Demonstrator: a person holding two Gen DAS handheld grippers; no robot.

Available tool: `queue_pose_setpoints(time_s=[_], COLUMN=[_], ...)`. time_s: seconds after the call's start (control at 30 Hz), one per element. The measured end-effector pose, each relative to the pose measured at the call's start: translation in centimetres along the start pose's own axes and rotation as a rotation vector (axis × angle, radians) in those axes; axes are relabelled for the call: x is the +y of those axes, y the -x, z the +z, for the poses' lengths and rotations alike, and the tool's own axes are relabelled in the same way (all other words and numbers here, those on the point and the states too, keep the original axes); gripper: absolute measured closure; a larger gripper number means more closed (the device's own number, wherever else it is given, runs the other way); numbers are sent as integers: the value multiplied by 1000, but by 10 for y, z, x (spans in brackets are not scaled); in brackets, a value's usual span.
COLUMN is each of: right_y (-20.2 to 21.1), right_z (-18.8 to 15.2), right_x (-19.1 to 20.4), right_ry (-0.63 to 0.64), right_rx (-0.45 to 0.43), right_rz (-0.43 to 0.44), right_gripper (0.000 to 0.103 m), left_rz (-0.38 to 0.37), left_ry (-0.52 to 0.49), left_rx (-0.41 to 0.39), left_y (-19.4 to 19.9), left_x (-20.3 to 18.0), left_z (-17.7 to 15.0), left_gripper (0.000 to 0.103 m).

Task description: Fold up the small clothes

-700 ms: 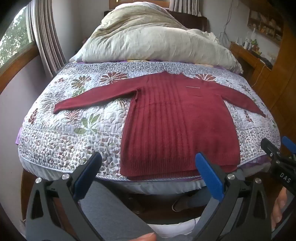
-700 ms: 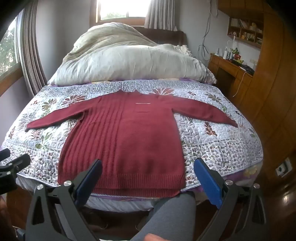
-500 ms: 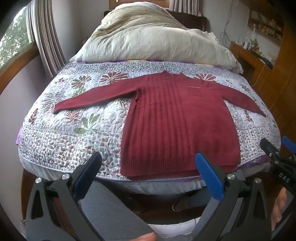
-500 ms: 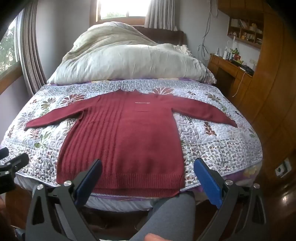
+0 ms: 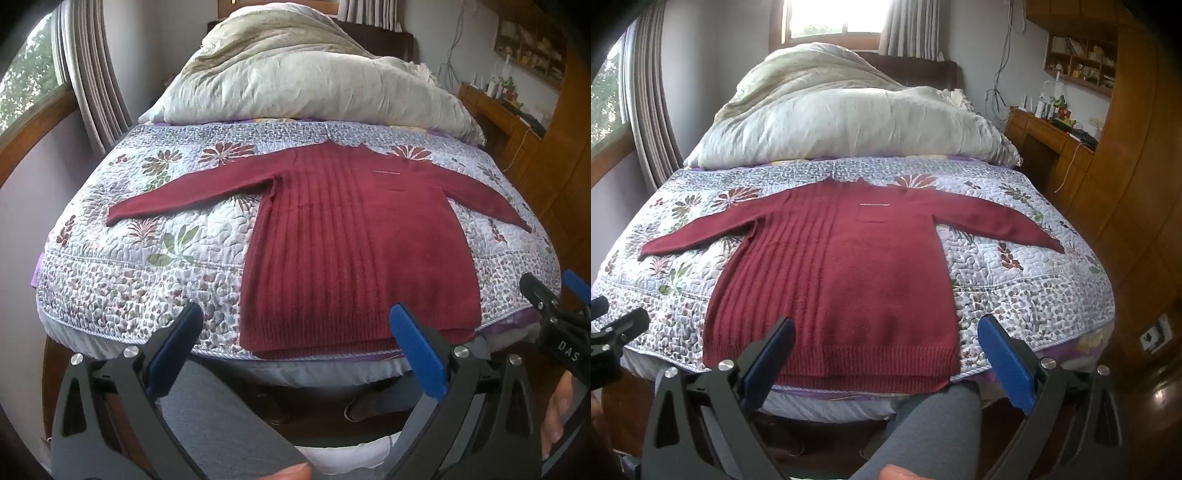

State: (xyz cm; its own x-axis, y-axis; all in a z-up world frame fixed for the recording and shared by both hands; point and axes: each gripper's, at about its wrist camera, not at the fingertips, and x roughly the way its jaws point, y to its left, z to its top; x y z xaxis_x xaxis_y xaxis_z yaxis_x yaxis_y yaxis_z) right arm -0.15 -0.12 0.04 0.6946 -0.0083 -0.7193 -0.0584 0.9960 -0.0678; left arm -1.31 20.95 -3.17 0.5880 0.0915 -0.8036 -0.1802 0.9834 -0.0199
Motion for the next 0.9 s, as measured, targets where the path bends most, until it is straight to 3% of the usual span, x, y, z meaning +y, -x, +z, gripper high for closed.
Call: queue_pose_setpoints(time_s=[0.9], right_y=[-4], right_z=[-1], right_x=[-6], right_ry=[-14], right_rx=[2], right_rz=[-8], right_gripper=[4], left_rz=[5], left_ry=[-11], left_rx=[5], left_y=[-8], left_x=[-7], left_z=[-2], left_gripper=[3])
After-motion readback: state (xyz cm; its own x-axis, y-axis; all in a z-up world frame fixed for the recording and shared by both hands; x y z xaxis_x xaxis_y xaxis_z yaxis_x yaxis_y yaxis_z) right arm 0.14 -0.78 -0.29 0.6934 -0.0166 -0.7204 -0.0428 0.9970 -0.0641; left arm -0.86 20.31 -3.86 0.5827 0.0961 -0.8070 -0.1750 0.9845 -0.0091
